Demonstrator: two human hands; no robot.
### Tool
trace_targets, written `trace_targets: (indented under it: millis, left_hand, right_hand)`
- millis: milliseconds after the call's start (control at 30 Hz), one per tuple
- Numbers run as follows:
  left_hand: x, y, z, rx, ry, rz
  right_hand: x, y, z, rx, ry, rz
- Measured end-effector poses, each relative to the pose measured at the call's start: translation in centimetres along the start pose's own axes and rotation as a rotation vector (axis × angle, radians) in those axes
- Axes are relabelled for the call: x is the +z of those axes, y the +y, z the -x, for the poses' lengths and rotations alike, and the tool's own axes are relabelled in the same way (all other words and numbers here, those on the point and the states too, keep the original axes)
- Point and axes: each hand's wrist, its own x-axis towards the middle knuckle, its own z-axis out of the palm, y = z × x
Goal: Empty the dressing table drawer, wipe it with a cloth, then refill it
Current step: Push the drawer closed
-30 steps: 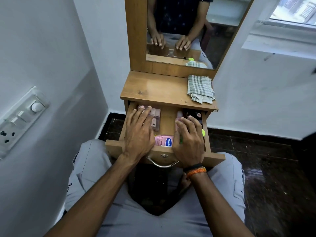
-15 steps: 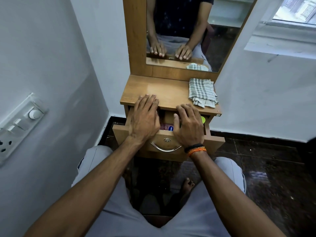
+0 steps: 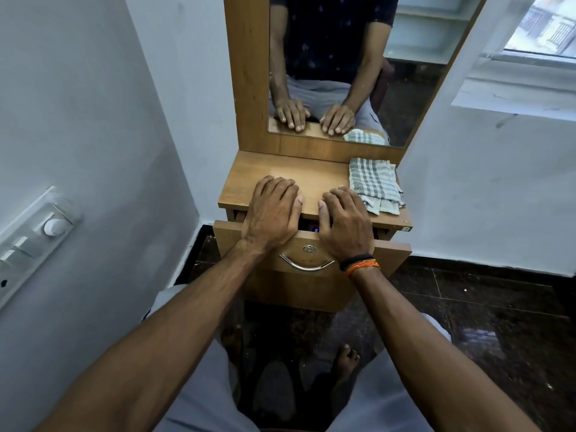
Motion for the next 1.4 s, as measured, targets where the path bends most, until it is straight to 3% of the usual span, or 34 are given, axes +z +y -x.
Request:
trace_targets:
  millis: [267,467,600,1400]
  left_hand:
    - [0.5,-0.8,-1.4,0.119,-0.005,-0.064]
    - [0.5,-2.8,-0.7,0.342,-0.070,-0.082]
    - [0.2,-3.8,-0.3,0.402,-0.142,-0.158]
    - [1.5,-3.8,0.7,0.276,-0.081,-0.159]
  right_hand:
    - [0.8,1.4,-0.8,-0.189,0.035,-0.014]
    - [0.6,3.2,-0.2,-0.360,-0.050,-0.015]
    - [0.4,3.6,-0.2,-0.422,-0.094,0.002]
    - [2.2,3.1,1.1,-0.251,-0.006,0.100]
